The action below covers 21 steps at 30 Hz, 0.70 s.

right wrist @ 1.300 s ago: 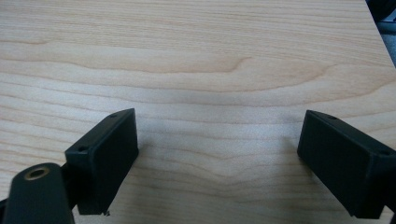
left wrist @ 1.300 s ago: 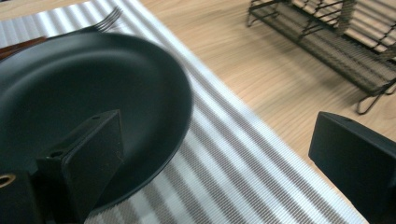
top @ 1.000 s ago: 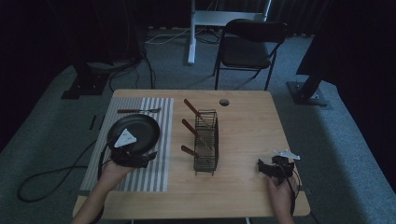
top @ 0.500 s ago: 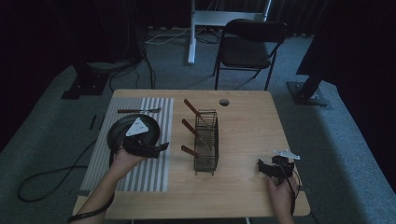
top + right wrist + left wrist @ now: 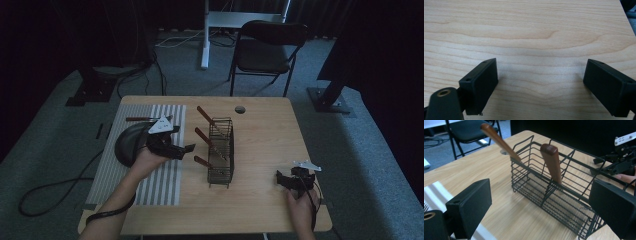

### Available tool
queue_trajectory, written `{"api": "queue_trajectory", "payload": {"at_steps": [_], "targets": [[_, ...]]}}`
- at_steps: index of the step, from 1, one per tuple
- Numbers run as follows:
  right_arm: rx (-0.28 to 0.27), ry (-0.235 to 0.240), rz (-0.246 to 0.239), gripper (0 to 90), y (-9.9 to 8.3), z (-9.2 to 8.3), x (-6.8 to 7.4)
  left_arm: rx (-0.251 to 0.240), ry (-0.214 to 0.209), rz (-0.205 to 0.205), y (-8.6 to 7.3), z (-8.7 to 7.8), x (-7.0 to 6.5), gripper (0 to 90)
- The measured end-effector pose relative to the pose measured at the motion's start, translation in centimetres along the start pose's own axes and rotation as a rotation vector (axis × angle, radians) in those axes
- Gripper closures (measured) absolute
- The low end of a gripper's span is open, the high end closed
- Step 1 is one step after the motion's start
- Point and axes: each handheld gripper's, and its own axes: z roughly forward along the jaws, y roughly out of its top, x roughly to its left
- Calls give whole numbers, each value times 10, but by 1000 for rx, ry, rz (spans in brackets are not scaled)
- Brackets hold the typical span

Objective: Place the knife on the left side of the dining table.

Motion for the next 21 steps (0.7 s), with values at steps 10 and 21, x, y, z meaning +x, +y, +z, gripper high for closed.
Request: {"api": "queue_trajectory", "payload": {"at_steps": [10, 21], "targets": [[1, 0, 1, 113, 0, 0, 0, -60, -72, 1, 5, 12, 2, 207], [1, 0, 1, 113, 0, 0, 0, -113, -146, -30, 5, 21, 9, 494]]}}
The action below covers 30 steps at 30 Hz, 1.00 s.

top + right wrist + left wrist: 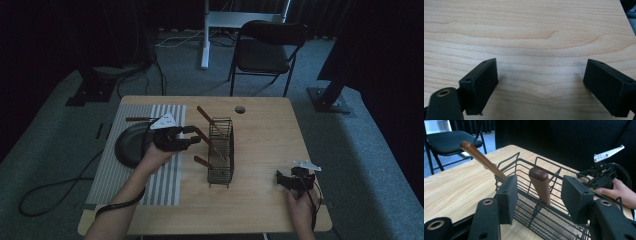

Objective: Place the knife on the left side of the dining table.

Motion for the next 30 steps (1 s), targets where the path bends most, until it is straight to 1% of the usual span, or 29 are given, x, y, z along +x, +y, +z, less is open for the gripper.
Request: {"api": "queue_trajectory", "payload": {"at_steps": [1, 3, 6, 7, 8, 9, 11, 12, 13, 14, 15, 16, 17, 18, 19, 21, 22, 25, 30], "targets": [[0, 0, 0, 113, 0, 0, 0, -8, -12, -13, -1, 1, 2, 508], [0, 0, 0, 113, 0, 0, 0, -18, -13, -17, -1, 2, 4, 531], [0, 0, 0, 113, 0, 0, 0, -29, -20, -23, -1, 3, 5, 539], [0, 0, 0, 113, 0, 0, 0, -29, -20, -23, -1, 3, 5, 568], [0, 0, 0, 113, 0, 0, 0, -31, -21, -25, 0, 4, 6, 568], [0, 0, 0, 113, 0, 0, 0, -37, -18, -21, -1, 4, 5, 617], [0, 0, 1, 113, 0, 0, 0, -39, -33, -18, -1, 5, 5, 680], [0, 0, 0, 114, 0, 0, 0, -41, -33, -15, 0, 5, 3, 707], [0, 0, 0, 114, 0, 0, 0, -41, -33, -15, 0, 5, 3, 711], [0, 0, 0, 113, 0, 0, 0, -53, -71, -29, 0, 6, 2, 711], [0, 0, 0, 113, 0, 0, 0, -54, -76, -26, 0, 6, 1, 732], [0, 0, 0, 113, 0, 0, 0, -58, -95, -25, 1, 6, -1, 736], [0, 0, 0, 113, 0, 0, 0, -58, -95, -25, 1, 6, -1, 746], [0, 0, -1, 113, 0, 0, 0, -63, -102, -21, 2, 7, -5, 748], [0, 0, -1, 113, 0, 0, 0, -66, -99, -12, 3, 8, -7, 748], [0, 0, 0, 114, 0, 0, 0, -72, -93, -12, 3, 9, -10, 751], [1, 0, 1, 113, 0, 0, 0, -74, -92, -4, 3, 9, -12, 751], [-1, 0, -1, 113, 0, 0, 0, -76, -89, -2, 4, 9, -13, 752], [-1, 0, -1, 114, 0, 0, 0, -88, -78, 18, 9, 2, -17, 753]]}}
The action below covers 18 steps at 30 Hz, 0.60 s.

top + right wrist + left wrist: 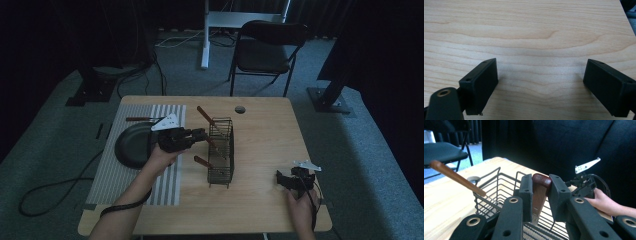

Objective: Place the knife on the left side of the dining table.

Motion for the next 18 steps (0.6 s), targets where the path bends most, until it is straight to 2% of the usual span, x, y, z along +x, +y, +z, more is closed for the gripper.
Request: {"api": "queue_trajectory", "payload": {"at_steps": [9, 14, 18], "targets": [[0, 0, 1, 113, 0, 0, 0, -28, 12, 40, 22, -22, -10, 753], [1, 0, 1, 113, 0, 0, 0, -59, 4, 41, 32, -35, -15, 753], [1, 0, 1, 114, 0, 0, 0, -64, 11, 82, 43, -49, -24, 753]]}}
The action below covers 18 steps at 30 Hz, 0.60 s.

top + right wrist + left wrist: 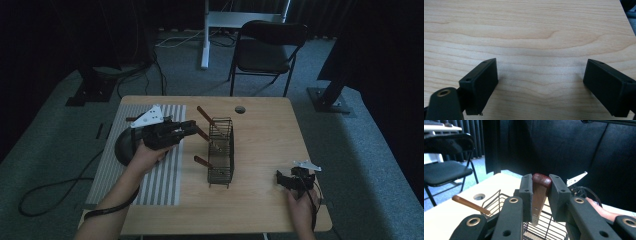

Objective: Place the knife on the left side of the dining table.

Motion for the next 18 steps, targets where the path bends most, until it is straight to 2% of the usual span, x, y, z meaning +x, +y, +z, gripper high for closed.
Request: {"api": "queue_trajectory", "payload": {"at_steps": [1, 8, 9, 10, 11, 13, 14, 16, 17, 18], "targets": [[0, 0, 0, 114, 0, 0, 0, 0, 0, 0, 0, 0, 0, 753], [0, 0, 0, 114, 0, 0, 0, -35, 30, 9, 16, -31, -1, 753], [0, 0, 0, 114, 0, 0, 0, -35, 30, 9, 16, -31, -1, 753], [0, 0, 0, 114, 0, 0, 0, -47, 47, 10, 18, -40, -1, 753], [0, 0, 0, 114, 0, 0, 0, -44, 44, 9, 19, -43, -1, 753], [0, 0, 0, 114, 0, 0, 0, -54, 66, 10, 21, -50, -1, 753], [0, 0, 0, 114, 0, 0, 0, -50, 61, 7, 21, -55, 0, 753], [1, 0, 1, 114, 0, 0, 0, -52, 82, 9, 21, -62, 1, 753], [1, 0, 2, 114, 0, 0, 0, -47, 80, 9, 20, -66, 1, 754], [0, -1, 0, 113, 0, 0, 0, -48, 102, 11, 18, -70, 1, 753]]}}
